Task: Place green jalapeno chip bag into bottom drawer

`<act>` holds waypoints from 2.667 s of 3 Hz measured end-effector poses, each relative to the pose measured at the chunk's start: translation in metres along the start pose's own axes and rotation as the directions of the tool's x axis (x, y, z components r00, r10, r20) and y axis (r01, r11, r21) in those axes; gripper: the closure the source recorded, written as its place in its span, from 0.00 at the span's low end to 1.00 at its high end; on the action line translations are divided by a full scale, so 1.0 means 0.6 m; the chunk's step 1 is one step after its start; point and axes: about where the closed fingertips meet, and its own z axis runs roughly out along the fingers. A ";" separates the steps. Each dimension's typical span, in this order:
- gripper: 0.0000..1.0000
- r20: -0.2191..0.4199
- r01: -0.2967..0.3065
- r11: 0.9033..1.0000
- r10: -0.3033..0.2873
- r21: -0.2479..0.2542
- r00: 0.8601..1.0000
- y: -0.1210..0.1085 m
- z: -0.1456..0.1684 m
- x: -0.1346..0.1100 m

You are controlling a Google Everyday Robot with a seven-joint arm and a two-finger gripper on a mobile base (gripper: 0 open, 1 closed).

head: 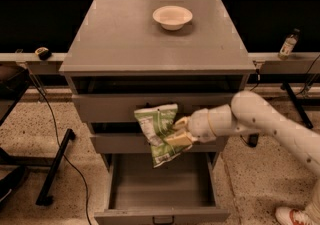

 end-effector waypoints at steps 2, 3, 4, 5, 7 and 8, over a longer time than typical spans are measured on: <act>1.00 0.167 -0.041 0.999 0.036 0.026 0.985 0.005 0.046 0.175; 1.00 0.165 -0.045 0.999 0.040 0.024 0.985 0.005 0.046 0.173; 1.00 0.187 -0.063 0.997 0.055 0.038 0.981 -0.009 0.097 0.229; 1.00 0.225 -0.082 0.993 0.061 0.087 0.972 -0.015 0.195 0.339; 1.00 0.174 -0.072 0.993 0.054 0.097 0.983 -0.003 0.277 0.429; 1.00 0.201 -0.034 0.998 0.023 0.053 0.979 0.006 0.295 0.415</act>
Offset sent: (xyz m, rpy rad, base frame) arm 0.0015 -0.0379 -0.0584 0.1148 -0.0324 -0.0545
